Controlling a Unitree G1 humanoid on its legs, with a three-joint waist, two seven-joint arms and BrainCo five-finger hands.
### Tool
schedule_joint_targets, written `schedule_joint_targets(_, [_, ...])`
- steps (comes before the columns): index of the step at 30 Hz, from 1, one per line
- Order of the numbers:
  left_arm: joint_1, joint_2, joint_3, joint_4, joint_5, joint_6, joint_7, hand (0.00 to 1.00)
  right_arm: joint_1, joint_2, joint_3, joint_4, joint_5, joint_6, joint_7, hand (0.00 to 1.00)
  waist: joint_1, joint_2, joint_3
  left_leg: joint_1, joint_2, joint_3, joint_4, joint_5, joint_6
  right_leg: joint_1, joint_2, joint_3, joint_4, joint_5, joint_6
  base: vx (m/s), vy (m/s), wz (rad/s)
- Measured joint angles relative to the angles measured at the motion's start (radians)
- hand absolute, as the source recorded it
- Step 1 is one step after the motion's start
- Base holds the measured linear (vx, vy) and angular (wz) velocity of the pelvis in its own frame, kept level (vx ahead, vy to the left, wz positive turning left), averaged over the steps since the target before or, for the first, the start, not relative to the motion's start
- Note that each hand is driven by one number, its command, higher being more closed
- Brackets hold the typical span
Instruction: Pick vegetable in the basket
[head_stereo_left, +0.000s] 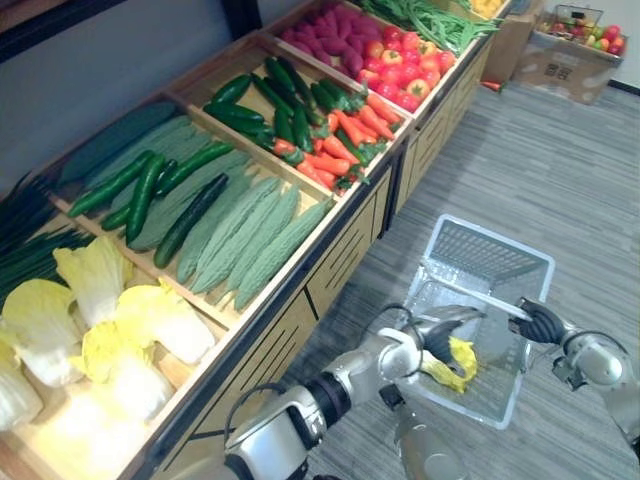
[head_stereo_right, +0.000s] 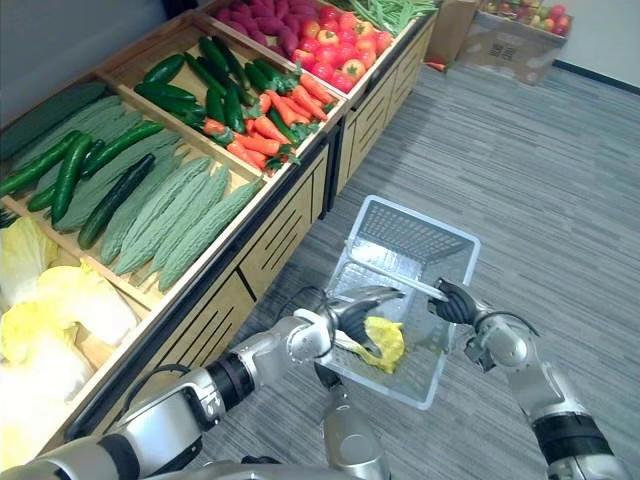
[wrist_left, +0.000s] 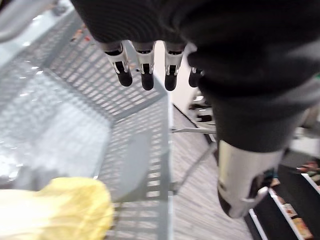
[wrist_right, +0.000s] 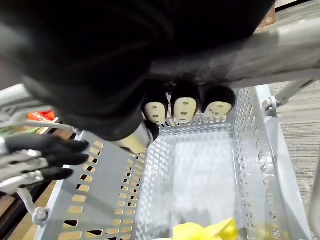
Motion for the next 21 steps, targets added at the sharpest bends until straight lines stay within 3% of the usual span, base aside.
schedule_joint_targets(2, [0.023,0.02,-0.046,-0.128,-0.079,-0.018,-0.04,0.0,0.02,0.031,-0.063,0.0,-0.022,0.01,-0.005,1.0,0.016,0.002,-0.001,-0.01,0.007,-0.019,0.008,-0.001,0.001,0.002,-0.003,-0.021,0.004,-0.002,-0.002,0.04,0.026,0.29])
schedule_joint_targets(5, [0.075,0.12,-0.106,-0.384,-0.259,-0.048,-0.115,0.0,0.036,0.092,-0.156,0.038,-0.039,0.025,-0.037,1.0,0.033,0.006,-0.004,-0.024,0.021,-0.061,0.027,-0.006,-0.001,0.009,-0.007,-0.062,0.022,-0.013,-0.006,0.02,0.024,0.39])
schedule_joint_targets(7, [0.109,0.195,-0.108,-0.512,-0.36,-0.051,-0.133,0.0,0.047,0.121,-0.198,0.065,-0.04,0.037,-0.066,1.0,0.044,0.014,-0.009,-0.031,0.023,-0.084,0.032,-0.006,-0.001,0.014,-0.016,-0.09,0.034,-0.022,-0.009,0.0,0.018,0.43])
schedule_joint_targets(11, [0.185,0.357,-0.072,-0.747,-0.563,-0.048,-0.155,0.0,0.08,0.185,-0.326,0.21,-0.049,0.06,-0.109,1.0,0.096,0.041,-0.037,-0.05,0.012,-0.167,0.025,0.01,0.01,0.039,-0.051,-0.179,0.054,-0.046,-0.013,0.0,0.016,0.65])
schedule_joint_targets(15, [0.293,0.442,0.121,-0.927,-0.68,-0.063,-0.157,0.0,0.126,0.265,-0.46,0.355,-0.045,0.113,-0.162,1.0,0.14,0.041,-0.072,-0.087,-0.055,-0.288,-0.047,0.062,0.029,0.06,-0.124,-0.298,0.064,-0.068,-0.014,-0.03,0.022,0.96])
schedule_joint_targets(18, [0.398,0.439,0.294,-0.966,-0.69,-0.07,-0.118,0.0,0.159,0.32,-0.503,0.455,-0.028,0.116,-0.178,1.0,0.153,0.027,-0.097,-0.097,-0.096,-0.372,-0.103,0.104,0.042,0.088,-0.161,-0.376,0.059,-0.082,-0.015,0.01,0.004,0.94])
schedule_joint_targets(20, [0.494,0.412,0.495,-0.994,-0.672,-0.072,-0.063,0.0,0.175,0.38,-0.549,0.556,0.001,0.116,-0.185,1.0,0.164,0.015,-0.11,-0.103,-0.131,-0.448,-0.157,0.147,0.05,0.12,-0.188,-0.444,0.036,-0.085,-0.016,0.04,-0.025,0.98])
schedule_joint_targets(21, [0.516,0.401,0.544,-0.996,-0.648,-0.073,-0.043,0.0,0.176,0.393,-0.558,0.582,0.008,0.116,-0.19,1.0,0.165,0.011,-0.111,-0.103,-0.141,-0.466,-0.171,0.157,0.052,0.129,-0.193,-0.461,0.028,-0.085,-0.016,0.03,-0.036,0.88])
